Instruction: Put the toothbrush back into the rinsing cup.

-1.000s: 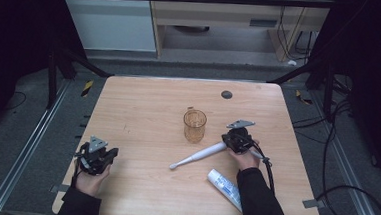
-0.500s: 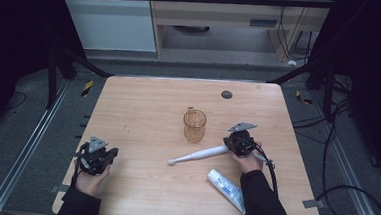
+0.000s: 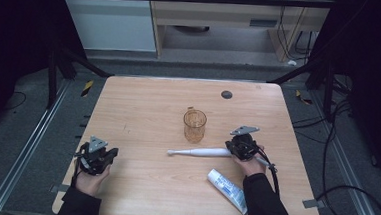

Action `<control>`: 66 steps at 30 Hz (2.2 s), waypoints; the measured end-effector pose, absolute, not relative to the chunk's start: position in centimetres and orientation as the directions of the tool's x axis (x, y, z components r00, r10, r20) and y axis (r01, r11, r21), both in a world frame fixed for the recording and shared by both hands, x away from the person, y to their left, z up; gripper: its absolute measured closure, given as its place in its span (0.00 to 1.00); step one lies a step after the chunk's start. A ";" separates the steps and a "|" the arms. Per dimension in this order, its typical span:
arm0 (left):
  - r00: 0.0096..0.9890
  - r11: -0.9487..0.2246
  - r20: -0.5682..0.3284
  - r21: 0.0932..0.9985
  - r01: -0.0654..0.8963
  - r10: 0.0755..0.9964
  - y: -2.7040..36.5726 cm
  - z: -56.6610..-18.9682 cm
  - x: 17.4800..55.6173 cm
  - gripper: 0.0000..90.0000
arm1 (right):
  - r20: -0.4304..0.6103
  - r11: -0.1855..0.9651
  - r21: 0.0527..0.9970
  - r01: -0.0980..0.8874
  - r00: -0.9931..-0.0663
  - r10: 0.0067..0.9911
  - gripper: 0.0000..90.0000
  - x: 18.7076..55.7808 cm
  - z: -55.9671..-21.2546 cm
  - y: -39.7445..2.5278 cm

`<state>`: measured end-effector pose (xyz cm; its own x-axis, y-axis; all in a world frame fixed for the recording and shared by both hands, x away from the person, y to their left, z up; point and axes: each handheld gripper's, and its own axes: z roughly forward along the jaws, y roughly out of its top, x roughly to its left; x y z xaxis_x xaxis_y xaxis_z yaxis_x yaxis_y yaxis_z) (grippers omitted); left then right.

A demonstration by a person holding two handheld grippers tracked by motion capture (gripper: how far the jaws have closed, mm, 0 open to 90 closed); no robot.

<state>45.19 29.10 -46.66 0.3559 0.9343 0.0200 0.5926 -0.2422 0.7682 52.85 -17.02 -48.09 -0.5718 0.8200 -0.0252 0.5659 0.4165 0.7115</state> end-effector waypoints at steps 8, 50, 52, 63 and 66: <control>0.356 -0.243 0.021 0.767 0.593 0.934 29.1 -46.7 45.2 0.99 | -0.031 0.433 0.705 0.562 -0.586 0.810 1.00 52.3 -48.0 -17.0; 0.356 -0.244 0.022 0.768 0.592 0.934 29.2 -46.7 45.2 0.99 | -0.037 0.457 0.742 0.491 -0.650 0.759 0.94 52.0 -44.9 -16.9; 0.357 -0.244 0.022 0.768 0.593 0.934 29.2 -46.7 45.2 0.99 | -0.044 0.465 0.747 0.474 -0.663 0.747 0.92 52.1 -44.2 -16.4; 0.358 -0.244 0.020 0.766 0.594 0.934 29.3 -46.7 45.2 0.99 | -0.075 0.547 0.711 0.442 -0.726 0.684 0.83 53.1 -43.1 -14.0; 0.359 -0.245 0.020 0.766 0.594 0.933 29.3 -46.7 45.3 0.99 | -0.073 0.560 0.702 0.441 -0.737 0.672 0.81 53.3 -43.0 -13.6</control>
<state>45.26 29.27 -46.71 0.3588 0.9332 0.0205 0.5943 -0.2453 0.7659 53.26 -13.62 -43.03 -0.7371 0.6718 -0.0732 0.4406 0.5598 0.7018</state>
